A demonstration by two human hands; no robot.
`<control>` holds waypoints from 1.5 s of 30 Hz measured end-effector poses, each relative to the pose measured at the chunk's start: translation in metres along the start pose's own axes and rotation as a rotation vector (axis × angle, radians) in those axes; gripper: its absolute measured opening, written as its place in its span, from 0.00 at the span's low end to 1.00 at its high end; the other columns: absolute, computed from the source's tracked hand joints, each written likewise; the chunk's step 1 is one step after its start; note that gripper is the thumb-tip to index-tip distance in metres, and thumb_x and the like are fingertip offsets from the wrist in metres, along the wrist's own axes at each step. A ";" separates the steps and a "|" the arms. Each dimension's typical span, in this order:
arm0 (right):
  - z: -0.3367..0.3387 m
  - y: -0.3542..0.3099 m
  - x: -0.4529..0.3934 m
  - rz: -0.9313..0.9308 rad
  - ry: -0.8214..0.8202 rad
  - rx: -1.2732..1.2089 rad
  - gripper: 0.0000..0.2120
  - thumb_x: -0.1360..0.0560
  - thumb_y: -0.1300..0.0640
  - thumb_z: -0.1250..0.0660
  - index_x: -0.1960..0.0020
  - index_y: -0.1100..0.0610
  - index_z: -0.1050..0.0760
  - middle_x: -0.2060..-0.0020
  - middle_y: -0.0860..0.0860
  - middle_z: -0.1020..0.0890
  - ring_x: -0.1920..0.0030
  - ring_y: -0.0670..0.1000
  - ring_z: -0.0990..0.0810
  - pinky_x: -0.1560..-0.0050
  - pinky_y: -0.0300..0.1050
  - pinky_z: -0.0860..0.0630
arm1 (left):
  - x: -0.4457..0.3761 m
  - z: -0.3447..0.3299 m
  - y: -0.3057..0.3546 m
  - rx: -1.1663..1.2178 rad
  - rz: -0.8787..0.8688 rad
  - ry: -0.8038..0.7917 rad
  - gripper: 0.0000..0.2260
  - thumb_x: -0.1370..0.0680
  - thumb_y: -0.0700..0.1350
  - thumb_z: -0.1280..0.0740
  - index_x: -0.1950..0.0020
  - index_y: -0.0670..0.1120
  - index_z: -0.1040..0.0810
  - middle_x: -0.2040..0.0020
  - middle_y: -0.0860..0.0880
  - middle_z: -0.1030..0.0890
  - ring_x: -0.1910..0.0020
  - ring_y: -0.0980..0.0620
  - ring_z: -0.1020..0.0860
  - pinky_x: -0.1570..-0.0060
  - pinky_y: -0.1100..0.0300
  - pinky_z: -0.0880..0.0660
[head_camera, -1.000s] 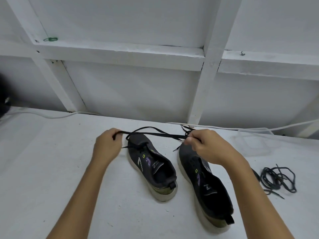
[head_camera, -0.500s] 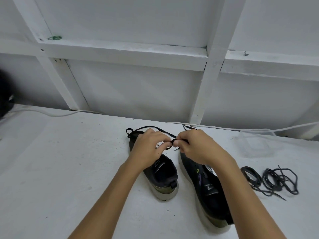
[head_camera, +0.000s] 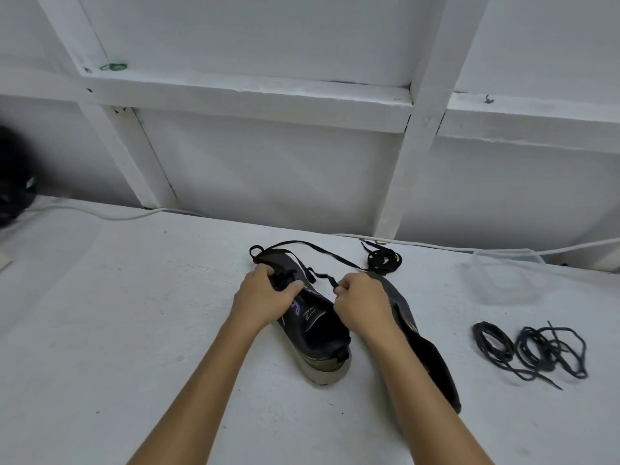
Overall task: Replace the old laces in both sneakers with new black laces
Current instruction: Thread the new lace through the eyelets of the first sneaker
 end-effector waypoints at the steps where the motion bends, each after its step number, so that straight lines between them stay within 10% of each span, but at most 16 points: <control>1: -0.006 0.002 0.000 -0.014 -0.008 -0.044 0.08 0.21 0.58 0.36 0.44 0.55 0.20 0.47 0.55 0.17 0.49 0.56 0.21 0.53 0.43 0.29 | 0.001 -0.003 -0.004 0.024 0.029 -0.019 0.36 0.28 0.63 0.28 0.27 0.48 0.34 0.33 0.48 0.28 0.36 0.46 0.26 0.37 0.50 0.26; 11: -0.042 0.015 0.016 -0.187 -0.056 -0.808 0.07 0.18 0.59 0.34 0.53 0.60 0.21 0.61 0.52 0.18 0.64 0.48 0.21 0.66 0.40 0.21 | 0.010 -0.001 0.008 -0.046 -0.109 -0.010 0.18 0.27 0.45 0.28 0.38 0.52 0.27 0.41 0.51 0.25 0.45 0.50 0.25 0.47 0.57 0.28; 15: -0.047 0.015 0.008 -0.229 0.016 -1.011 0.05 0.19 0.62 0.32 0.52 0.62 0.20 0.63 0.53 0.19 0.63 0.48 0.20 0.56 0.48 0.16 | 0.009 -0.009 0.015 -0.106 -0.271 -0.019 0.07 0.25 0.44 0.28 0.55 0.57 0.21 0.48 0.53 0.27 0.50 0.52 0.25 0.48 0.60 0.28; 19: -0.054 0.013 0.006 -0.246 0.024 -1.103 0.06 0.21 0.66 0.32 0.56 0.61 0.20 0.65 0.54 0.17 0.63 0.51 0.19 0.51 0.52 0.17 | 0.004 -0.010 0.011 -0.076 -0.289 -0.039 0.05 0.25 0.48 0.27 0.50 0.55 0.15 0.51 0.54 0.25 0.53 0.56 0.24 0.52 0.66 0.30; 31: -0.053 0.011 -0.008 -0.042 0.094 -0.942 0.03 0.26 0.58 0.27 0.58 0.53 0.15 0.62 0.54 0.13 0.53 0.60 0.14 0.46 0.64 0.18 | 0.001 -0.017 0.000 0.116 -0.262 0.035 0.09 0.26 0.51 0.25 0.46 0.54 0.13 0.50 0.54 0.18 0.54 0.59 0.20 0.56 0.72 0.29; 38: -0.044 0.003 -0.008 0.078 0.201 -0.684 0.06 0.26 0.55 0.25 0.61 0.52 0.16 0.64 0.45 0.14 0.59 0.45 0.16 0.49 0.51 0.18 | 0.001 -0.020 -0.001 0.096 -0.250 0.050 0.09 0.25 0.52 0.26 0.45 0.56 0.15 0.48 0.51 0.25 0.51 0.56 0.23 0.52 0.69 0.31; 45: -0.043 -0.005 0.009 0.112 -0.045 -0.786 0.11 0.24 0.52 0.28 0.60 0.58 0.19 0.69 0.48 0.21 0.65 0.44 0.24 0.62 0.42 0.26 | 0.000 -0.019 0.009 -0.007 -0.293 0.061 0.02 0.22 0.49 0.30 0.52 0.54 0.18 0.49 0.52 0.24 0.54 0.55 0.23 0.51 0.61 0.27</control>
Point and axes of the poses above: each hand's wrist, its own x-axis away from the middle knuckle, its own z-axis out of the back of the hand, y = z × x, the point moved 7 cm from there along -x, towards the middle knuckle
